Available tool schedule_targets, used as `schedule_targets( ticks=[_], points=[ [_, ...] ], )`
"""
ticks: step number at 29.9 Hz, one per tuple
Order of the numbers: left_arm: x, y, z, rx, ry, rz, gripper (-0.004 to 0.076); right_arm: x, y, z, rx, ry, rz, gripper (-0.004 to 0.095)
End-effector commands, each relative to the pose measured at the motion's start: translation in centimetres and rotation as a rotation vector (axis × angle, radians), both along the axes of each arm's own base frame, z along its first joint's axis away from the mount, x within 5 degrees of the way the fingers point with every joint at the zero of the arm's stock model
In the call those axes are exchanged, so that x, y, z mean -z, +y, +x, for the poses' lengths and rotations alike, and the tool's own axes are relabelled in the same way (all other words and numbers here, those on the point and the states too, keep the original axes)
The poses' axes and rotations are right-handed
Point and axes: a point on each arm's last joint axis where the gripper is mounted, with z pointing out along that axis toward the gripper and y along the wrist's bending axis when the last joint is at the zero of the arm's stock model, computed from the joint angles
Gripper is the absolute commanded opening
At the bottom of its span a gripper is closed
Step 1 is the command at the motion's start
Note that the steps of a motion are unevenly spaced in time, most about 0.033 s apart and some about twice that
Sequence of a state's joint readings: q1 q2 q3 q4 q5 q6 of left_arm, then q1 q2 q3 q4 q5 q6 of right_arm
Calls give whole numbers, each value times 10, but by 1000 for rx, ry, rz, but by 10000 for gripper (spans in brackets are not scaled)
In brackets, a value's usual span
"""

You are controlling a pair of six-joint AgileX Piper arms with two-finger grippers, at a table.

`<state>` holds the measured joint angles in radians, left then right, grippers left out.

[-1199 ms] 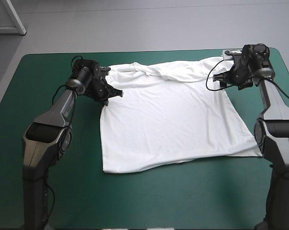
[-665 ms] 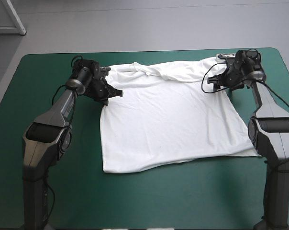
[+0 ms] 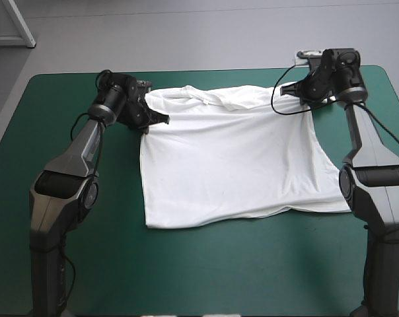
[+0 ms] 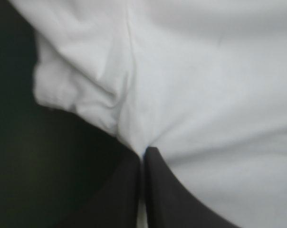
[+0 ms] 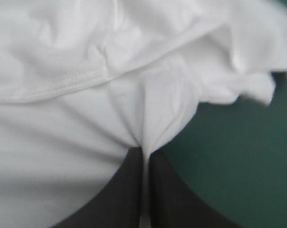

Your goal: Fold the cloth

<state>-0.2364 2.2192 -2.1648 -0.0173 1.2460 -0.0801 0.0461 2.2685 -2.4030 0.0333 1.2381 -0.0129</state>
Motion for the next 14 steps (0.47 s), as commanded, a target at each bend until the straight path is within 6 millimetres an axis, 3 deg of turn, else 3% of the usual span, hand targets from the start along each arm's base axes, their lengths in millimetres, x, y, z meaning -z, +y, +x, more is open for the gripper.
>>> schedule_targets(
  ticks=[1,8,14],
  points=[
    [-123,14,-44,-3,-265,-38,-9,-111,-7,-49,57,-271,5,-19],
    [-230,43,-123,-19,-560,20,-9,-198,-8,-122,66,-479,52,-19],
    [-281,66,-182,11,-722,73,-9,-257,-11,-194,69,-650,71,-19]
  ],
)
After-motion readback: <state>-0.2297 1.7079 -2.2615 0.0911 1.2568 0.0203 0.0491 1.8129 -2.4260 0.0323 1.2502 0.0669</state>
